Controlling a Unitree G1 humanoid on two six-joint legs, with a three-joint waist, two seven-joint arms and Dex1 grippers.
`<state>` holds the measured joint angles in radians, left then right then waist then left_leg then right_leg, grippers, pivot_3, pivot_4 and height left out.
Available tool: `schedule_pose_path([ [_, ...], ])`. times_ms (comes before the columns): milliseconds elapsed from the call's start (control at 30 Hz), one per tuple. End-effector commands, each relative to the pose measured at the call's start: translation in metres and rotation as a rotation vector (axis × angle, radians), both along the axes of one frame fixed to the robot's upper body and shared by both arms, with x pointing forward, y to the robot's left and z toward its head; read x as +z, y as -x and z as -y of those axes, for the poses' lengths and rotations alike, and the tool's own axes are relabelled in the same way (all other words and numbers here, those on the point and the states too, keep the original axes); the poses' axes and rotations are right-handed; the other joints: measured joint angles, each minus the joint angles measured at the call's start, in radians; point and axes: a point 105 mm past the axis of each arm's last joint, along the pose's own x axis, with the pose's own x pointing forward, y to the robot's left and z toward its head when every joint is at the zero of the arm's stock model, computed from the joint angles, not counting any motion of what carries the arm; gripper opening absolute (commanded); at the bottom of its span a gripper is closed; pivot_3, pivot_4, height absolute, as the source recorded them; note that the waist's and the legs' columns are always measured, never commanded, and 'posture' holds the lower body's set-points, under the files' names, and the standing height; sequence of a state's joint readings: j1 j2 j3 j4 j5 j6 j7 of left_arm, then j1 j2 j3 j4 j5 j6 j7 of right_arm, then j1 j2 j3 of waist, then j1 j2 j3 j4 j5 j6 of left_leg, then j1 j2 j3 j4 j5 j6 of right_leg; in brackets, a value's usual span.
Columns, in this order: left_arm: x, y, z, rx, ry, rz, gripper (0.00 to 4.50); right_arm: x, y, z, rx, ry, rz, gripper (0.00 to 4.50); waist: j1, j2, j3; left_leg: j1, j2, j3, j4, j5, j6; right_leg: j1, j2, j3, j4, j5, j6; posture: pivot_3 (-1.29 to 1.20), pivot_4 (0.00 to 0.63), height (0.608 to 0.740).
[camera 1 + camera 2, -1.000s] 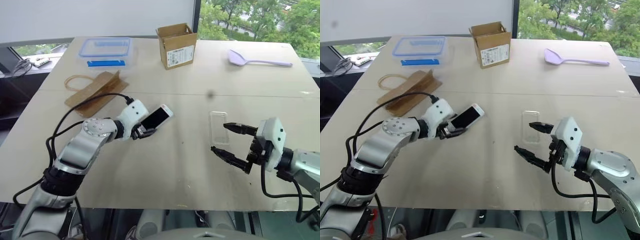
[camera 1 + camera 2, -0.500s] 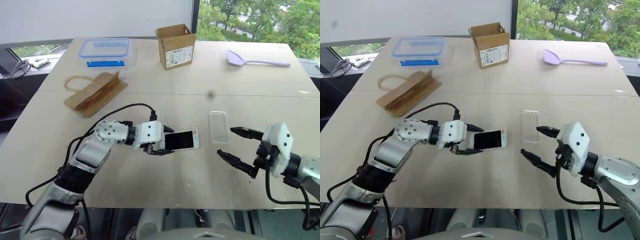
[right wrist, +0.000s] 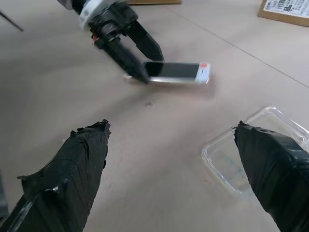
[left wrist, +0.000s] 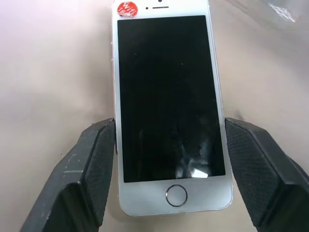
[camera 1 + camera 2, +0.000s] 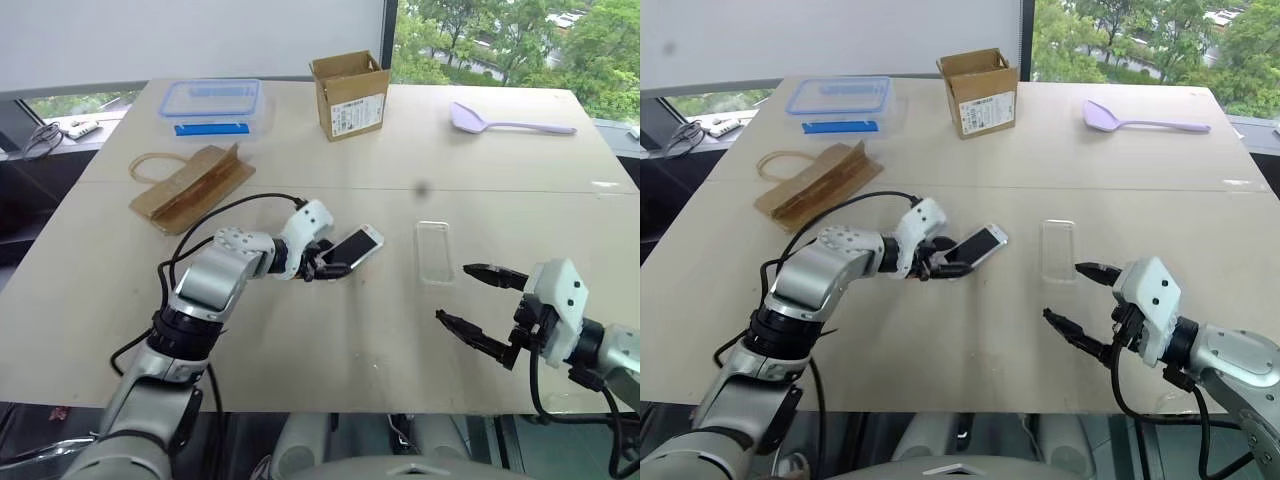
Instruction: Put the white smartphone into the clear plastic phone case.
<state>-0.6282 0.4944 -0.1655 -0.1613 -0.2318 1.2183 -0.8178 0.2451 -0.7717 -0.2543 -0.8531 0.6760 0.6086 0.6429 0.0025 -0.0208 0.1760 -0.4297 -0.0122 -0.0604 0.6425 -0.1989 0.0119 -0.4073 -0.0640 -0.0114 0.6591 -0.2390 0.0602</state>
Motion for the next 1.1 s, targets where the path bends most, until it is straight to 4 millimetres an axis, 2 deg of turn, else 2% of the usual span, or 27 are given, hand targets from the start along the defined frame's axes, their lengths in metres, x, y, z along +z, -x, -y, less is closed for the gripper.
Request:
schedule_pose_path([
  [33,0.017,0.007,-0.006,0.102,-0.003,-0.046,2.87,0.012,0.003,-0.002,0.014,0.008,0.064,4.5,-0.007,0.0,0.0,0.0,0.0,0.0,0.0,0.0,0.0,0.0,0.0,0.0,0.0,0.0,0.0,0.0,0.15,0.74],
  [133,0.014,0.012,-0.015,0.195,-0.038,-0.087,2.87,0.011,0.003,-0.003,0.018,0.011,0.063,4.5,-0.015,0.0,0.0,0.0,0.0,-0.001,0.0,0.0,0.0,0.0,0.0,0.001,0.001,0.0,0.0,0.0,0.15,0.74],
  [300,0.011,0.005,-0.04,0.386,-0.067,-0.05,2.87,0.011,0.002,-0.005,0.023,0.007,0.062,4.5,-0.015,0.0,0.0,0.001,0.0,-0.002,0.0,0.0,0.0,0.0,0.0,0.002,0.001,0.0,0.0,0.0,0.15,0.74],
  [400,0.004,0.007,-0.041,0.415,-0.079,-0.05,2.87,0.011,0.001,-0.008,0.035,0.002,0.059,4.5,-0.014,0.0,0.0,0.002,0.0,-0.002,0.0,0.0,0.0,0.0,-0.001,0.003,0.002,0.0,0.0,0.0,0.15,0.74],
  [467,-0.001,0.007,-0.041,0.446,-0.086,-0.057,3.9,0.011,0.0,-0.009,0.042,-0.001,0.058,4.5,-0.013,0.0,0.0,0.002,0.001,-0.001,0.0,0.0,0.0,0.0,-0.001,0.004,0.002,0.0,0.0,0.0,0.15,0.74],
  [533,-0.001,0.005,-0.029,0.45,-0.003,-0.079,4.48,0.011,-0.001,-0.01,0.045,0.001,0.058,4.5,-0.009,0.0,-0.001,0.003,0.001,-0.001,0.0,0.0,0.0,0.0,-0.001,0.004,0.002,0.0,0.0,0.0,0.15,0.74],
  [633,0.007,0.012,-0.022,0.353,0.046,-0.086,4.48,0.011,0.0,-0.012,0.048,-0.003,0.059,4.5,-0.002,0.0,0.0,0.009,0.001,-0.002,0.0,0.0,0.0,0.006,-0.002,0.003,0.002,0.0,-0.001,0.0,0.15,0.74],
  [733,0.017,0.008,-0.055,0.384,0.0,-0.097,4.48,0.011,0.0,-0.012,0.046,-0.004,0.058,4.5,-0.007,-0.001,0.0,0.01,0.001,-0.001,0.0,0.0,0.0,0.007,-0.001,0.003,0.002,-0.002,-0.004,0.0,0.15,0.74],
  [833,0.019,0.002,-0.075,0.402,-0.051,-0.08,4.48,0.01,0.0,-0.012,0.044,-0.006,0.058,4.5,-0.008,0.0,0.0,0.011,0.001,0.0,-0.001,0.0,0.0,0.007,-0.001,0.004,0.002,-0.002,-0.004,0.0,0.15,0.74],
  [900,0.021,0.0,-0.073,0.342,0.012,-0.034,3.92,0.01,-0.001,-0.014,0.041,-0.011,0.064,4.5,-0.004,-0.001,0.0,0.011,0.001,0.0,-0.002,0.0,0.0,0.007,-0.002,0.004,0.001,-0.002,-0.004,0.0,0.15,0.74],
  [933,0.02,0.0,-0.073,0.312,0.015,-0.016,3.85,0.01,-0.001,-0.015,0.041,-0.013,0.066,4.5,-0.003,-0.001,0.0,0.011,0.0,0.0,-0.002,0.0,0.0,0.007,-0.003,0.005,0.001,-0.002,-0.004,0.0,0.15,0.74],
  [967,0.02,0.001,-0.07,0.267,0.03,0.009,3.2,0.011,-0.001,-0.016,0.04,-0.013,0.068,4.5,-0.003,-0.001,0.0,0.011,0.0,0.0,-0.003,0.0,0.0,0.007,-0.004,0.005,0.0,-0.002,-0.004,0.0,0.15,0.74],
  [1000,0.019,0.001,-0.071,0.23,0.017,0.034,2.78,0.011,0.0,-0.016,0.04,-0.014,0.07,4.5,-0.002,-0.001,0.0,0.011,0.0,0.0,-0.003,0.0,0.0,0.007,-0.005,0.005,0.0,-0.002,-0.005,0.0,0.15,0.74],
  [1100,0.014,-0.003,-0.079,0.136,-0.109,0.157,1.24,0.011,0.001,-0.016,0.036,-0.013,0.068,4.5,0.0,-0.002,0.001,0.012,0.0,0.001,-0.007,0.0,0.0,0.007,-0.005,0.004,-0.003,-0.003,-0.006,0.0,0.15,0.74],
])
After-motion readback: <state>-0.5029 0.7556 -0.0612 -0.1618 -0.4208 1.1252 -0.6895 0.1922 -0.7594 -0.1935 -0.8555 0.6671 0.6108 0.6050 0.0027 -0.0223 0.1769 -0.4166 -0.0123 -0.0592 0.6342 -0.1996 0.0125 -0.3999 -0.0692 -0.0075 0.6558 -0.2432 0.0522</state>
